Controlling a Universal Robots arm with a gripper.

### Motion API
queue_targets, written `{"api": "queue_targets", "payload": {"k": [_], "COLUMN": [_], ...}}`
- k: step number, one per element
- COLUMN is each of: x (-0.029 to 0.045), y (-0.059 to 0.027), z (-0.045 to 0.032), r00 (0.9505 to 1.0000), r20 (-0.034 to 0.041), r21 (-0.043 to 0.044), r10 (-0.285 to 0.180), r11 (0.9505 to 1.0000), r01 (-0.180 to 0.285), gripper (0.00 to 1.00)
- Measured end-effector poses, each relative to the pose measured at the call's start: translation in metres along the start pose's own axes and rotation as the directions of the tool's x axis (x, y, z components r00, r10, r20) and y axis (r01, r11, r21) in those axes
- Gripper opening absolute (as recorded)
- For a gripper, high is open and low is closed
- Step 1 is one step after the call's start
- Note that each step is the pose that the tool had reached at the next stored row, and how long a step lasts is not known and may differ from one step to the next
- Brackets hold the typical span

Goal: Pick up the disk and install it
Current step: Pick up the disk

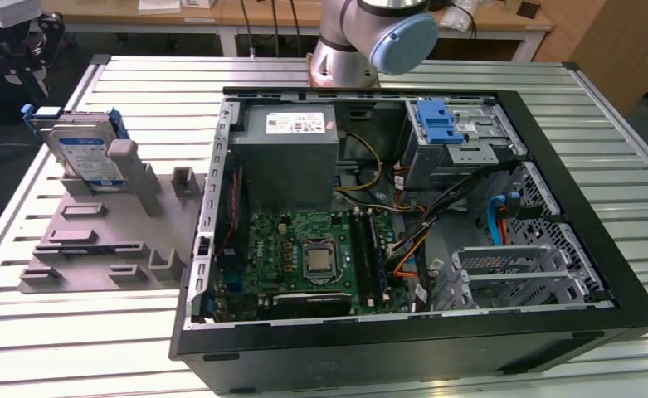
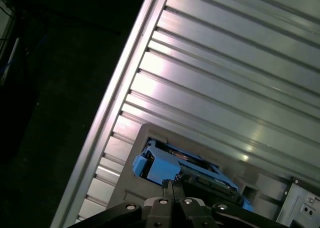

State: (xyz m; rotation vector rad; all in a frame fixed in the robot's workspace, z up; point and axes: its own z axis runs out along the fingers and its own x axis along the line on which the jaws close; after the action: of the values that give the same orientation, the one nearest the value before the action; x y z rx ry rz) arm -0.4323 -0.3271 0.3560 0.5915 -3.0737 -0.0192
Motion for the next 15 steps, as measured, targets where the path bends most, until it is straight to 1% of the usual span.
{"api": "queue_targets", "payload": {"k": [15], "x": [0.0000], "y": [0.0000], "z": [0.0000], "r00": [0.9988], "r20": [-0.0007], "r21": [0.0004], "r10": [-0.049], "r11": [0.9988], "r01": [0.049], "gripper": [0.11]}}
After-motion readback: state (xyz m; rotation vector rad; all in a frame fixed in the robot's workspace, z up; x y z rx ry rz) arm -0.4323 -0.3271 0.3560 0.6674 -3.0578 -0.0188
